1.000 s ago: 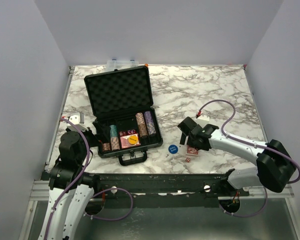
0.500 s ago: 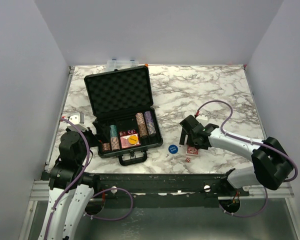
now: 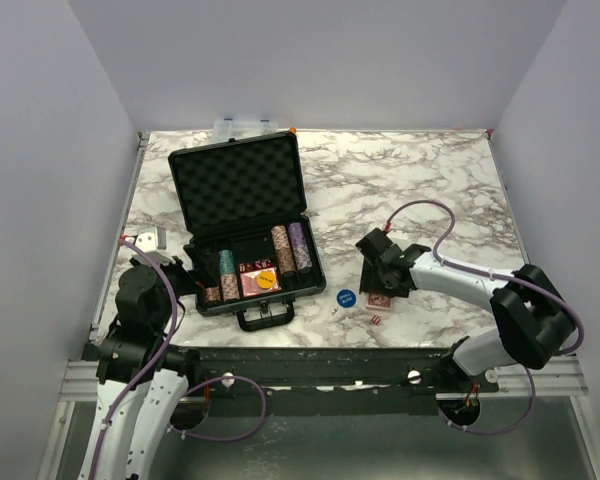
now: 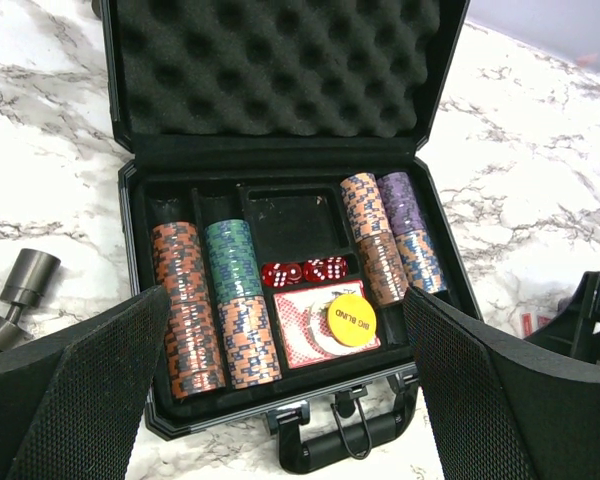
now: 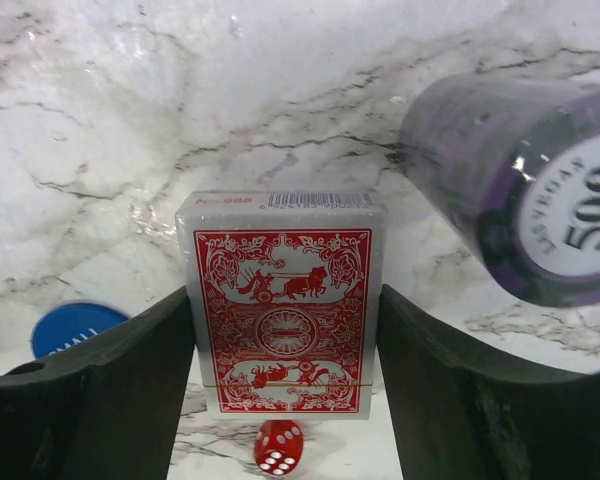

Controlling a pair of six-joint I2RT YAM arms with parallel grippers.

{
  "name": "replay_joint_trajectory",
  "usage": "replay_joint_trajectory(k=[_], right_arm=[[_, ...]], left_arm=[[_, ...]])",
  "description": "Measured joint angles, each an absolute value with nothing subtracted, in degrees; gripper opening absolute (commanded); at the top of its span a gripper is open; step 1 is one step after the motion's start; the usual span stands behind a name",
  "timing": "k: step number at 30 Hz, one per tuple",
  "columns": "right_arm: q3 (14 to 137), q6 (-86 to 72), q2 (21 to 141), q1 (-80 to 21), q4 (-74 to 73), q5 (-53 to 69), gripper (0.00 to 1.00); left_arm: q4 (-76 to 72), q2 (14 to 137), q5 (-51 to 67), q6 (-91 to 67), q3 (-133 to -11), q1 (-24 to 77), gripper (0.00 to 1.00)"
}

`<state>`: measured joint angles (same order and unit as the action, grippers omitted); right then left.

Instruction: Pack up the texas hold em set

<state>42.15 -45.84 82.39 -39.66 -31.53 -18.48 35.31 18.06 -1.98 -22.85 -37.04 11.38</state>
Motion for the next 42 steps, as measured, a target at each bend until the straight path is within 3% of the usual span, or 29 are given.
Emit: replay_joint_trajectory(k=[7, 29, 33, 37, 42], right_arm=[[44.45, -44.84, 84.79, -39.66, -31.33, -17.89, 0.58], [63.86, -45.78, 97.32, -38.81, -32.62, -20.03, 0.61], [64.79, -48.49, 99.0, -36.97, -32.88, -20.1, 0.71], [64.93, -51.09, 100.25, -35.05, -32.95, -19.97, 1.0], [65.39, -51.59, 100.64, -34.13, -33.15, -19.38, 1.0]], left_arm=[[35.33, 16.29, -2.0, -22.85, -37.04, 11.38, 0.99], [35.31, 16.86, -2.0, -22.87, -37.04, 11.38, 0.99], [35.31, 16.86, -2.02, -22.85, -37.04, 11.38, 0.99], [35.31, 16.86, -2.02, -22.85, -37.04, 11.38, 0.99], [35.31, 16.88, -2.02, -22.85, -37.04, 11.38, 0.99]])
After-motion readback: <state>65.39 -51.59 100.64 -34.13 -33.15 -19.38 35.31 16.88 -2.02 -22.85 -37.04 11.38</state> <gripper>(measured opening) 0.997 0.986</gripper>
